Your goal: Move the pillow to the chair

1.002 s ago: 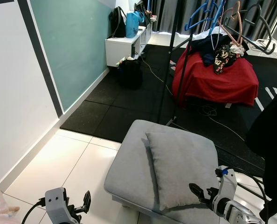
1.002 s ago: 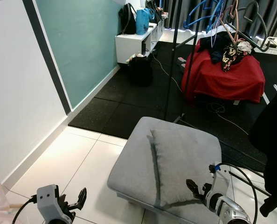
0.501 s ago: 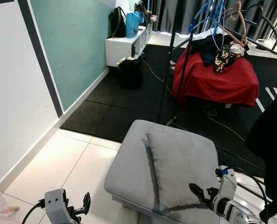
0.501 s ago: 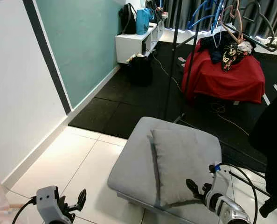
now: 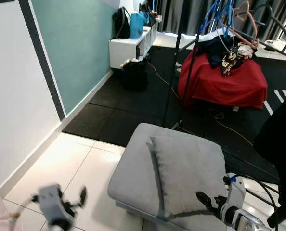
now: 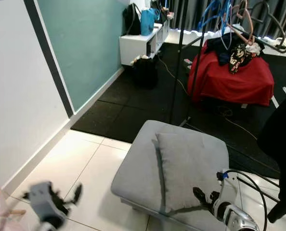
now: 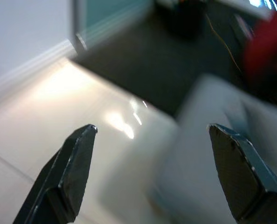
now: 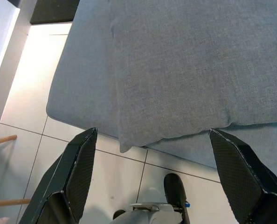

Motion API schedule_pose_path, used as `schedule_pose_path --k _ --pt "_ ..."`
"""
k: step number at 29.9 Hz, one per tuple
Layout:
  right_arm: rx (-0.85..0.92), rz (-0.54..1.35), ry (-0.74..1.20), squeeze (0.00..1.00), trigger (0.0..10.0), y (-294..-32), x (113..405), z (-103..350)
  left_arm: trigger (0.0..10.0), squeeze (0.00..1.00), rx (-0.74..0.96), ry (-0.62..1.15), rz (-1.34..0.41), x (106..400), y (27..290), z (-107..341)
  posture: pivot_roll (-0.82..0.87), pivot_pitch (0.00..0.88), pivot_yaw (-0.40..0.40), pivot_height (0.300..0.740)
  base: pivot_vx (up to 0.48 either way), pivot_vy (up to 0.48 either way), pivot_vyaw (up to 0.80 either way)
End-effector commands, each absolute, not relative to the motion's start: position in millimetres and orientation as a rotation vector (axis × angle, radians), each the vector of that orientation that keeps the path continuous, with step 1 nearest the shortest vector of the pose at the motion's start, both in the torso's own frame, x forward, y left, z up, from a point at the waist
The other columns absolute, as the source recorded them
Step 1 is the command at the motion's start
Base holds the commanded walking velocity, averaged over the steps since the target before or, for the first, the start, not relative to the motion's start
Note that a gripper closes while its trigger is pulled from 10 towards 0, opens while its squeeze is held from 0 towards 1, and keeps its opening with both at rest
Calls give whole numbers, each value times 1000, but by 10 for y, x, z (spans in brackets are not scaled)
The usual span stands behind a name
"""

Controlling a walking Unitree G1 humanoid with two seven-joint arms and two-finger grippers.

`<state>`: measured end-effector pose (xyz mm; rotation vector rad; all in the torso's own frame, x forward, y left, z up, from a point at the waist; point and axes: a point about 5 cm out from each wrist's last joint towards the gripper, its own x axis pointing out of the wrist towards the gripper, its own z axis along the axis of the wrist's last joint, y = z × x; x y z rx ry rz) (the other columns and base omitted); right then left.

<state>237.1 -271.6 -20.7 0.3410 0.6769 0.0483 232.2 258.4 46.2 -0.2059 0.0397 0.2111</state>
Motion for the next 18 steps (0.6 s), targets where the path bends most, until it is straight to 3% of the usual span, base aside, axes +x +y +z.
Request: schedule_pose_path --k 1,4,7,10,18 --pt "350 37 672 0 10000 -2735 2352 -212 10000 0 -202 16 287 2364 2878 595 -137 0 -23 740 0 0 0" --pt "352 38 671 0 10000 -2728 2350 -216 10000 0 -160 -6 324 2399 3078 718 -138 0 -19 740 0 0 0" --pt "353 38 671 0 10000 -2734 2347 -215 10000 0 -156 1 292 2386 2996 709 -135 0 -20 740 0 0 0" --pt "349 39 673 0 10000 -2753 2340 -210 10000 0 -208 96 209 2251 2518 439 -136 0 -30 740 0 0 0" --pt "335 46 682 0 10000 -2774 2339 -201 10000 0 -292 278 122 1966 1970 -22 -159 0 -34 740 0 0 0"
